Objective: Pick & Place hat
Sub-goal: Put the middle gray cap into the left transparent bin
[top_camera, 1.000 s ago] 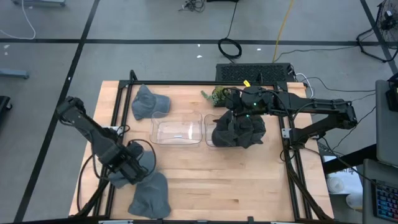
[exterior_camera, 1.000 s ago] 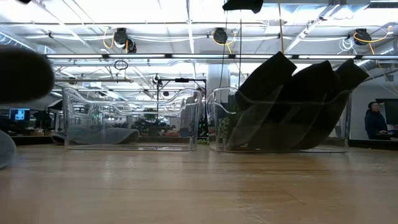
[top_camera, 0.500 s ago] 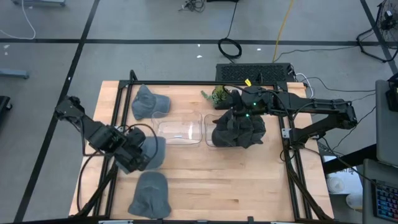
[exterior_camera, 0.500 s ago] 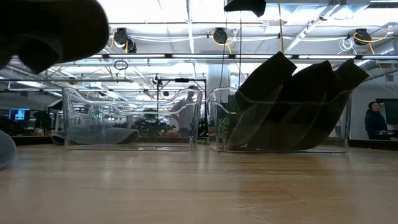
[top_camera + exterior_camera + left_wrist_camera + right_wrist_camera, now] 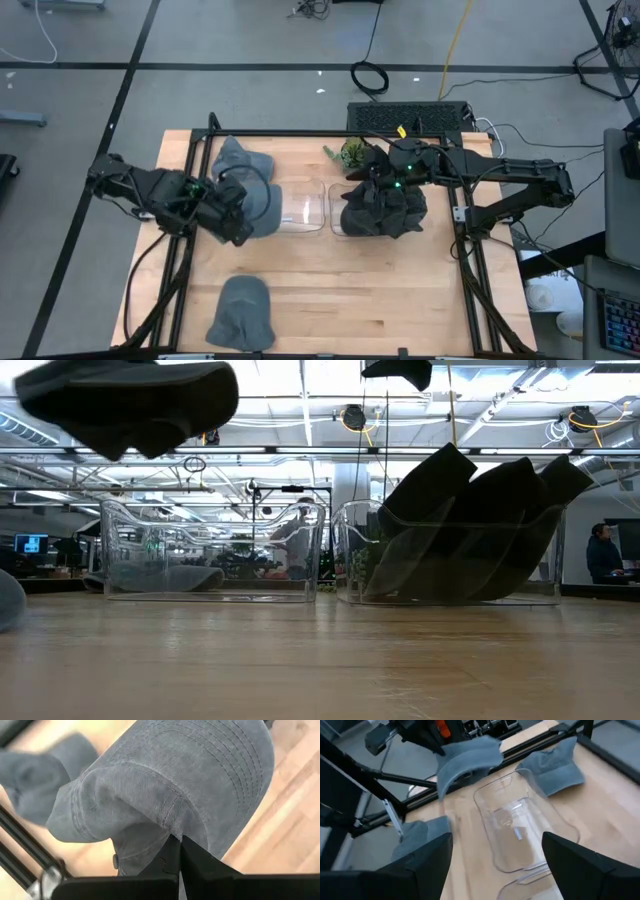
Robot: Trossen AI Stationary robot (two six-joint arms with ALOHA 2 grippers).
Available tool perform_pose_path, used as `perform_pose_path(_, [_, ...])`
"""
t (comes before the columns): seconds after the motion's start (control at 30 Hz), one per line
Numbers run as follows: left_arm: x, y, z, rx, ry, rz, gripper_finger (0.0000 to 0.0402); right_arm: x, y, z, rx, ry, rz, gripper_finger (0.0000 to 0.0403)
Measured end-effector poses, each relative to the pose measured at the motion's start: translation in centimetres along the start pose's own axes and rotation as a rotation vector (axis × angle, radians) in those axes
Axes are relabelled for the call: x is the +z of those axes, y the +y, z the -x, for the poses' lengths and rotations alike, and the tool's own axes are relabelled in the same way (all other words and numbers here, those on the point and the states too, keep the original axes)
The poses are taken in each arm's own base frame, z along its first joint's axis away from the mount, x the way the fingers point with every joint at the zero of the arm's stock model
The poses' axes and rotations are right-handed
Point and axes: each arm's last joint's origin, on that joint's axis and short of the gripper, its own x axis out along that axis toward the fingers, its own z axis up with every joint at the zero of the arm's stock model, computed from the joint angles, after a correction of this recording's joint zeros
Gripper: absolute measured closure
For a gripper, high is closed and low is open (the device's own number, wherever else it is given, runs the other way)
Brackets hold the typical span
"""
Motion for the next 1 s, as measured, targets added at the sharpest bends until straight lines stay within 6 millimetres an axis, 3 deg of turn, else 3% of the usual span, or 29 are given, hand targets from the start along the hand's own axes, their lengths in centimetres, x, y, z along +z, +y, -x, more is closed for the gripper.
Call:
perform_pose_path(0.47, [4.3, 2.4, 2.6, 0.057, -0.196, -0.243, 0.0401, 0.1, 0.3, 0.0, 0.091, 0.034, -0.253, 0.0110])
perform_pose_path(0.77, [6.6, 2.7, 4.1, 0.127, -0.392, -0.271, 0.0402, 2.1, 0.9, 0.3, 0.111, -0.216, -0.248, 0.0110])
perform_pose_path(1.0, [8.3, 1.6, 3.6, 0.186, -0.430, -0.301, 0.0402, 3.1, 1.1, 0.4, 0.119, -0.334, -0.261, 0.0110])
